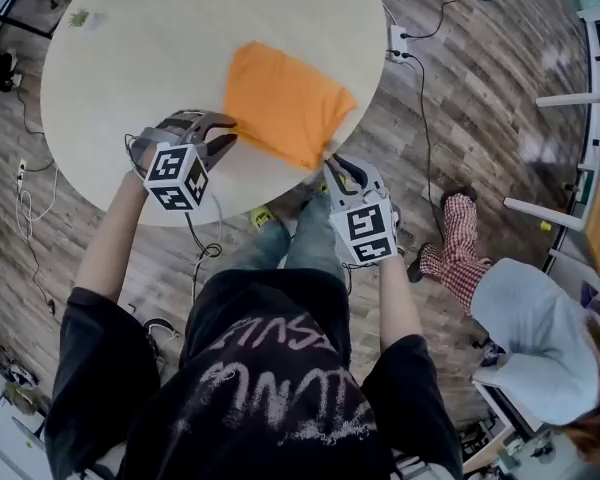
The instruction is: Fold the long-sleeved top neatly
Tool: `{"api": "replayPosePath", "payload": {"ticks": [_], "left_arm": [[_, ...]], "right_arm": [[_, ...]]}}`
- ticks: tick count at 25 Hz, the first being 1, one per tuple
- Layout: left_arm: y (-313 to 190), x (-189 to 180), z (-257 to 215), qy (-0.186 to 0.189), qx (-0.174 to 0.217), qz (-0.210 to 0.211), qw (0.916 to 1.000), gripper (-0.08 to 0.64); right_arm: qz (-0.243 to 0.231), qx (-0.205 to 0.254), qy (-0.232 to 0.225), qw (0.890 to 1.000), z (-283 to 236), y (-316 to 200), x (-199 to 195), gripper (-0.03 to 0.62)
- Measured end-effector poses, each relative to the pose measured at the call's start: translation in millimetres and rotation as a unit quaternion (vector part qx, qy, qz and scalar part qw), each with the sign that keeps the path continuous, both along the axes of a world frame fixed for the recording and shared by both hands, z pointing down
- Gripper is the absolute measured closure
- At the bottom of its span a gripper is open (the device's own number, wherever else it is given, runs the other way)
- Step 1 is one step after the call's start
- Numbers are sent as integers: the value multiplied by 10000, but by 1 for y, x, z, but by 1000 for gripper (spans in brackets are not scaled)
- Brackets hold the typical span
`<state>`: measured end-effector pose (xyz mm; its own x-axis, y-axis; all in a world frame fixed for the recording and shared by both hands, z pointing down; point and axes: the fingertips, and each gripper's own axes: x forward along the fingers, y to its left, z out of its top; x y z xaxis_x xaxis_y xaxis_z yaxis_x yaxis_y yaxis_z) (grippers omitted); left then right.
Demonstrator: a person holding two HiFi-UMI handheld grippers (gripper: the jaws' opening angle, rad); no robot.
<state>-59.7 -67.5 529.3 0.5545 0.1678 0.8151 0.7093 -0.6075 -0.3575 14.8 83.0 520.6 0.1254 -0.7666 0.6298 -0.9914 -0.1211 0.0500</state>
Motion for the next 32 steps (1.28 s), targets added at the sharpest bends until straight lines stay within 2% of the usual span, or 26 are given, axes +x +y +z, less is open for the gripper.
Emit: {"api": "replayPosePath", "payload": {"ticks": [3,7,9,11,15,19,23,26,28,30,32], "left_arm": [[-20,5,-14,12,-99,-229,9997,468],[-35,39,-25,317,-161,-728,9967,480],[-27,56,-22,314,-176,-730,9967,480],[-13,65,-9,134,-123,-567,9982,480],[-5,62,23,-256,95,-335,9991,500],[-12,60,30,-374,-192,-639,9971,503],[-13,59,33,-493,-255,-1001,9934,503],[-16,60,28,-501,-459,-1541,9857,503],[-21,65,14,-283,-701,-2021,9764,506],[-31,71,-6,94,-925,-2538,9628,515],[-41,74,-27,500,-1124,-3018,9454,526]], "right_arm": [[247,94,228,9994,-15,-10,33,535],[546,77,306,9980,-13,-37,72,552],[686,-40,166,9975,0,-48,88,574],[739,-200,-8,9971,16,-55,98,586],[463,-599,-135,9970,52,-53,99,586],[200,-657,-293,9972,67,-46,103,586],[63,-600,-415,9973,64,-42,119,586],[7,-385,-498,9980,51,-37,132,586],[-96,-148,-475,9987,31,-37,142,586],[-121,68,-351,9993,10,-39,157,586],[-13,295,-254,9992,-10,-42,171,586]]}}
